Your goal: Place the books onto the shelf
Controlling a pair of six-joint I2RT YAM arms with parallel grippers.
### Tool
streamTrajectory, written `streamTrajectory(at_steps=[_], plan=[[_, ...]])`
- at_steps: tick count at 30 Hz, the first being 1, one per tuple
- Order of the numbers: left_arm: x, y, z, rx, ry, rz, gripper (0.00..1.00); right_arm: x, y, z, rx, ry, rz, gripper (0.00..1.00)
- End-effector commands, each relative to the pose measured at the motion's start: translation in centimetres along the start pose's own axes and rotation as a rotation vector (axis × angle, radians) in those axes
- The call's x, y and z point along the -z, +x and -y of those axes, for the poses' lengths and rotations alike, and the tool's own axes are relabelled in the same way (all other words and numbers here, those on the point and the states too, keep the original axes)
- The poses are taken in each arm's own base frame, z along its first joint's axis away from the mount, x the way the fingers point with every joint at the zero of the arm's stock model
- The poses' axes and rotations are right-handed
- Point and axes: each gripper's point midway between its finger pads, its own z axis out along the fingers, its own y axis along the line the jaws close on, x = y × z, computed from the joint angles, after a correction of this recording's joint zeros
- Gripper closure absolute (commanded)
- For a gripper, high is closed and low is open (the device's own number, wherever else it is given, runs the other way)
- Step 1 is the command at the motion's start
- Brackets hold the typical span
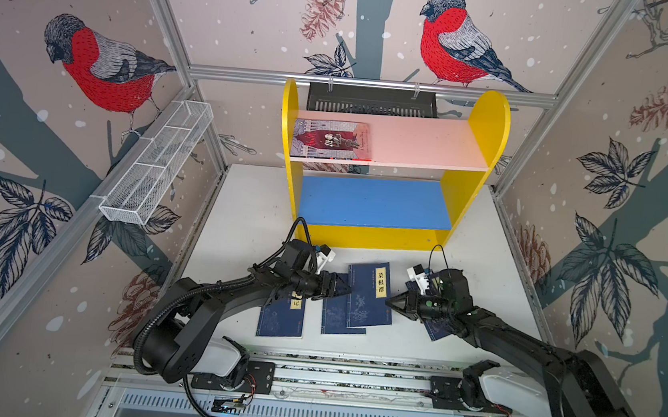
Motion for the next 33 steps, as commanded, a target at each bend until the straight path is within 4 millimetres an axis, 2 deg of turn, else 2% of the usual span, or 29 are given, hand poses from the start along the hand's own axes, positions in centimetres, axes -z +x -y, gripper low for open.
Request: streamTrajectory(at_steps=[1, 4, 8, 15, 24, 30, 33], plan=[[0.7, 0.0, 0.4, -0.038, 0.004, 0.007, 0.26, 0.6, 0.1, -1.6, 0.05, -0.057, -0.025, 0.98], [1.0, 0.0, 0.9, -0.048, 0.028, 0.019, 0.26, 1.0, -0.1, -2.6, 0.075, -0.077, -0.028, 0.99], [1.9, -1.1, 2.0, -0.061, 0.077, 0.047, 0.25, 1.3, -0.5, -4.1, 0.118, -0.112, -0.038, 0.99], [3.5, -1.4, 5.6, -0.147, 0.209, 0.034, 0.21, 1.9, -1.4, -7.1, 0.187, -0.165, -0.044, 0.99], [4.9, -2.9, 6.0, -0.145, 0.205, 0.09, 0.19, 2.3, -2.5, -10.1, 0.249, -0.222, -0.05, 0.99], [5.9, -4.3, 6.6, -0.073, 0.284, 0.123, 0.21, 2.1, -3.2, -10.9, 0.257, -0.24, -0.056, 0.99], [6.1, -4.3, 7.3, -0.061, 0.321, 0.11, 0.22, 1.8, -3.3, -11.4, 0.263, -0.254, -0.065, 0.99]])
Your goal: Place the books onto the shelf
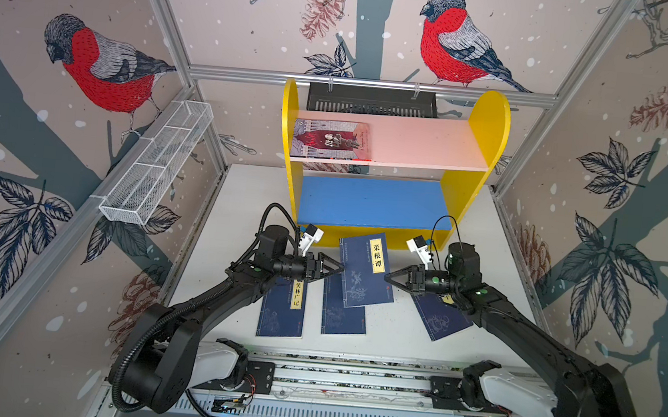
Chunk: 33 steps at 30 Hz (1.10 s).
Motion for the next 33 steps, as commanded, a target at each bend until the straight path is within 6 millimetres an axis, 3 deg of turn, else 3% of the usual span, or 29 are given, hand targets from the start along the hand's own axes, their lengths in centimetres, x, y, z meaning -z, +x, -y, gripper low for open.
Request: streamTrajectory(at_steps=[1, 11, 15, 16, 19, 22, 23, 28, 33], plan=[[0.1, -0.7, 1.9, -0.015, 0.085, -0.003, 0.22, -0.4, -0.6, -1.8, 0.072, -0.062, -0.012, 0.99], [0.0, -0.8, 1.9, -0.013, 0.078, 0.006, 0.32, -2.9, -0.5, -3.5, 0.107, -0.096, -0.074, 0.99], [0.3, -1.0, 2.6, -0.021, 0.088, 0.014, 0.52, -3.4, -0.6, -3.5, 0.11, -0.097, -0.082, 0.99], [0.3, -1.1, 2.8, -0.02, 0.091, 0.014, 0.56, -3.7, -0.7, -2.7, 0.088, -0.087, -0.088, 0.99], [0.5, -1.2, 3.4, -0.027, 0.098, 0.019, 0.77, -4.0, -1.0, -2.2, 0.074, -0.075, -0.075, 0.99], [0.7, -1.4, 3.6, -0.025, 0.089, 0.033, 0.99, -4.1, -1.5, -1.7, 0.059, -0.062, -0.055, 0.89], [0.8, -1.6, 3.7, -0.027, 0.084, 0.041, 1.0, -4.2, -1.8, -1.5, 0.055, -0.056, -0.046, 0.86], [2.0, -3.0, 3.2, -0.006, 0.034, 0.125, 1.0, -4.1, -2.7, 0.2, 0.003, -0.001, 0.012, 0.5], [3.3, -4.1, 2.5, 0.053, 0.001, 0.187, 1.0, -2.9, -3.4, 1.5, -0.068, 0.03, 0.113, 0.4]])
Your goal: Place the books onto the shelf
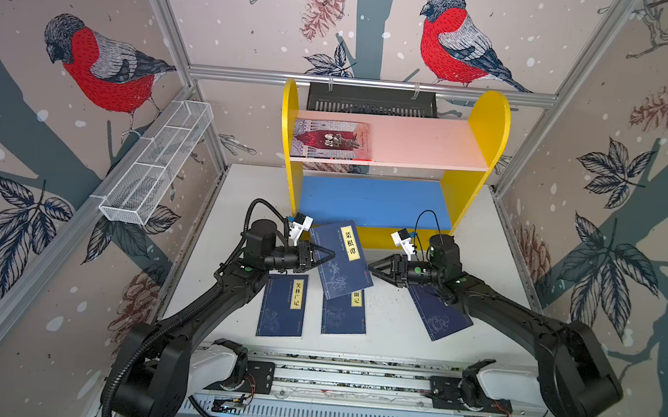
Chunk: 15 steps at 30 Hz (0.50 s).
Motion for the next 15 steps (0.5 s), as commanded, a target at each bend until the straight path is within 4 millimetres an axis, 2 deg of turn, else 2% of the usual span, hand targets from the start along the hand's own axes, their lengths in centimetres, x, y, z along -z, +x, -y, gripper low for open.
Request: streamTrajectory(at_steps=[1, 2, 7, 9, 15], plan=[[0.5, -0.8, 0.1, 0.023, -0.013, 0.036, 1.0, 0.8, -1.4, -0.5, -0.011, -0.007, 0.107, 0.38], [0.5, -0.9, 0.1, 0.025, -0.019, 0.041, 1.0, 0.9, -1.3, -0.4, -0.025, -0.003, 0.121, 0.35], [0.7, -1.4, -0.5, 0.059, -0.066, 0.065, 1.0, 1.3, -0.3, -2.9, -0.015, -0.049, 0.175, 0.29], [0.7, -1.8, 0.3, 0.03, -0.046, 0.073, 1.0, 1.0, 0.3, -3.9, -0.019, -0.07, 0.199, 0.25], [0.7, -3.7, 1.9, 0.01, -0.026, 0.111, 1.0, 0.2, 1.9, -5.5, -0.039, -0.118, 0.26, 0.25]])
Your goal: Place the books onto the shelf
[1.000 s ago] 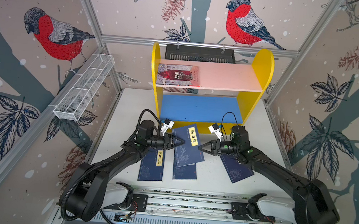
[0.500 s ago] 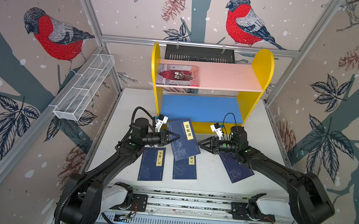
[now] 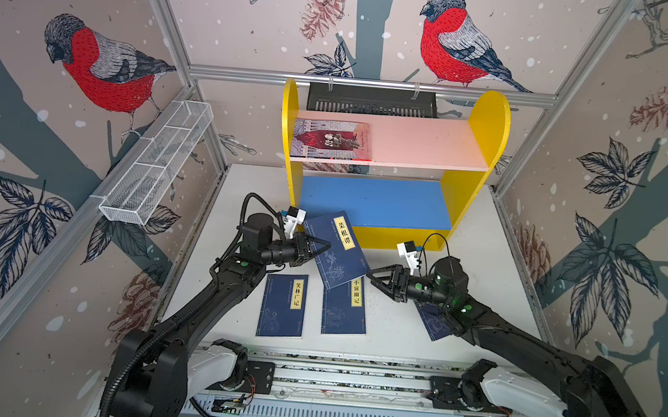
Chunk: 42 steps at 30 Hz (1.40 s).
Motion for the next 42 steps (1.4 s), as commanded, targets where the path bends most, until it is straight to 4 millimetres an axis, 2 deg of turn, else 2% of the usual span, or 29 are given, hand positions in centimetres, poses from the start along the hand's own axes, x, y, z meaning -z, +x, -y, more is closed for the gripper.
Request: streamTrajectory(at_steps=[1, 7, 12, 18, 26, 31, 35, 39, 42], plan=[[0.0, -1.0, 1.1, -0.003, 0.032, 0.027, 1.0, 0.0, -1.2, -2.1, 0.001, -0.062, 0.13, 0.24], [-0.1, -1.0, 0.3, 0.052, 0.034, 0.046, 1.0, -0.5, -0.7, -3.3, -0.008, -0.097, 0.182, 0.24], [-0.2, -1.2, 1.5, 0.097, 0.113, 0.045, 1.0, -1.5, -0.8, -3.2, -0.03, -0.112, 0.198, 0.24], [-0.3, -1.3, 2.0, 0.117, 0.153, 0.032, 1.0, -4.0, -1.1, -4.6, -0.013, -0.161, 0.167, 0.24], [0.0, -0.8, 1.0, 0.13, 0.127, 0.056, 1.0, -5.8, -1.9, -4.0, -0.029, -0.163, 0.188, 0.29], [0.2, -0.4, 0.5, 0.137, 0.117, 0.066, 1.0, -6.3, -2.4, -3.9, -0.024, -0.166, 0.199, 0.41], [0.5, -0.3, 0.8, 0.119, 0.123, 0.079, 1.0, -6.9, -2.6, -3.7, -0.017, -0.158, 0.2, 0.6], [0.5, 0.0, 0.3, 0.132, 0.108, 0.075, 1.0, -7.3, -2.6, -3.5, -0.021, -0.163, 0.198, 0.74], [0.5, 0.2, -0.2, 0.134, 0.09, 0.075, 1.0, -7.5, -2.6, -3.7, -0.015, -0.176, 0.191, 0.88]])
